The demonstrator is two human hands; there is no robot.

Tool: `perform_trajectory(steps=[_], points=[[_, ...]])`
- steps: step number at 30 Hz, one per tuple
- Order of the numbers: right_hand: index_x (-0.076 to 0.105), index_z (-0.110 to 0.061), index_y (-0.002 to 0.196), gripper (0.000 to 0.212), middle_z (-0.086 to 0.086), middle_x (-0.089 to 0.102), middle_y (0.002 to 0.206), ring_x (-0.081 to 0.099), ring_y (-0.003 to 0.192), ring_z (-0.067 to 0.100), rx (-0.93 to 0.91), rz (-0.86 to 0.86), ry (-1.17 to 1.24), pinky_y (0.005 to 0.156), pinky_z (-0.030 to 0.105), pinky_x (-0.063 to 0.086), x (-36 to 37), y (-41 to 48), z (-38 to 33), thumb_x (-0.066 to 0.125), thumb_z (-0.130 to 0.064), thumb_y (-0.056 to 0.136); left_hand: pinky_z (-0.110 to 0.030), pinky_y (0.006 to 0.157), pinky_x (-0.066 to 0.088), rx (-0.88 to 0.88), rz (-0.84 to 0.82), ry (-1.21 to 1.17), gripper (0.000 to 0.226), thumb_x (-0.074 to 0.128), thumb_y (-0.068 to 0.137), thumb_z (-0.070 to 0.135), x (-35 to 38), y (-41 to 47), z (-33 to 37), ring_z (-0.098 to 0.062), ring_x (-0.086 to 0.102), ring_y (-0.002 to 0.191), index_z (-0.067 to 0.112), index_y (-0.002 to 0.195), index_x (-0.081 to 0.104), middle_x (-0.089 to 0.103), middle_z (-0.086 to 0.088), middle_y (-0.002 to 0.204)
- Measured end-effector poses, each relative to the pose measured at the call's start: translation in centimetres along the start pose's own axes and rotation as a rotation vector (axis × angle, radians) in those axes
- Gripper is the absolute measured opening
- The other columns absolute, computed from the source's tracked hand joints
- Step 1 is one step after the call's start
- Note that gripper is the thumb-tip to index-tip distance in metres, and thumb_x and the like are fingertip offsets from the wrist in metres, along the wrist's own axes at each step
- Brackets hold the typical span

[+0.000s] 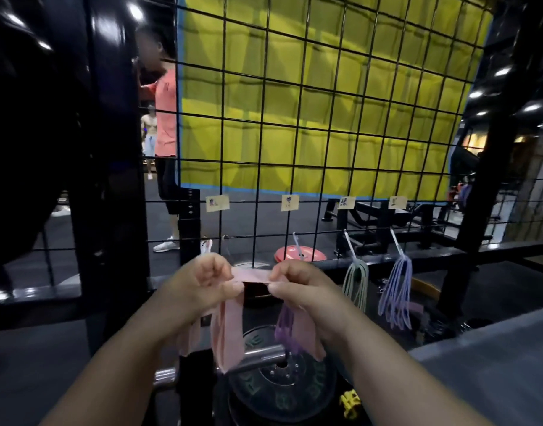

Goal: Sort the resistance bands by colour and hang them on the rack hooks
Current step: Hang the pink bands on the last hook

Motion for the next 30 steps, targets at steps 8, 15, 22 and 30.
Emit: perform_trajectory(steps=[8,15,22,30], points=[[0.072,-0.017,0.087,0.005,-0.011,0.068,0.081,0.061,0.078,0.000,-0.038,0.067,-0.085,0.074,0.011,0.047,4.0,4.1,0.0,0.068,-0.015,0.087,-0.024,0.052,0.040,-0.048,0.308,0.129,0.014,0.068,0.086,0.019,-3.2,-0.1,-1.1,-0.019,0.048,0.057,0.022,0.075,0.060,0.063,-0.003,0.068],[0.071,-0.030,0.078,0.006,-0.007,0.069,0.085,0.064,0.083,0.009,-0.015,0.180,-0.293,0.085,0.035,0.053,4.8,5.9,1.5,0.066,-0.030,0.082,-0.015,0.060,0.044,0.068,0.466,0.532,0.014,0.063,0.089,0.018,-2.8,0.1,-2.5,-0.002,0.060,0.076,0.025,0.077,0.060,0.061,0.012,0.086],[0.068,-0.028,0.081,0.009,-0.003,0.065,0.090,0.064,0.085,0.013,-0.077,0.224,-0.364,0.083,0.040,0.055,4.7,5.9,3.1,0.065,-0.036,0.084,-0.020,0.059,0.044,-0.014,0.495,0.772,0.006,0.057,0.091,0.035,-1.8,0.4,-3.2,0.001,0.059,0.071,0.033,0.087,0.060,0.065,0.014,0.075],[0.066,-0.031,0.082,0.008,-0.004,0.061,0.096,0.059,0.085,0.002,-0.086,0.198,-0.365,0.077,0.019,0.047,4.2,5.8,3.1,0.068,-0.027,0.089,-0.017,0.068,0.050,-0.097,0.449,0.648,0.012,0.061,0.087,0.043,-1.2,0.1,-3.5,0.011,0.062,0.079,0.045,0.097,0.068,0.068,0.028,0.081]])
Point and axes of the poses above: each hand's wrist, its own y-axis towards the middle knuckle, its own x-axis out of the palm, z = x × y, the point moved 2 cm from there along y, towards the middle knuckle
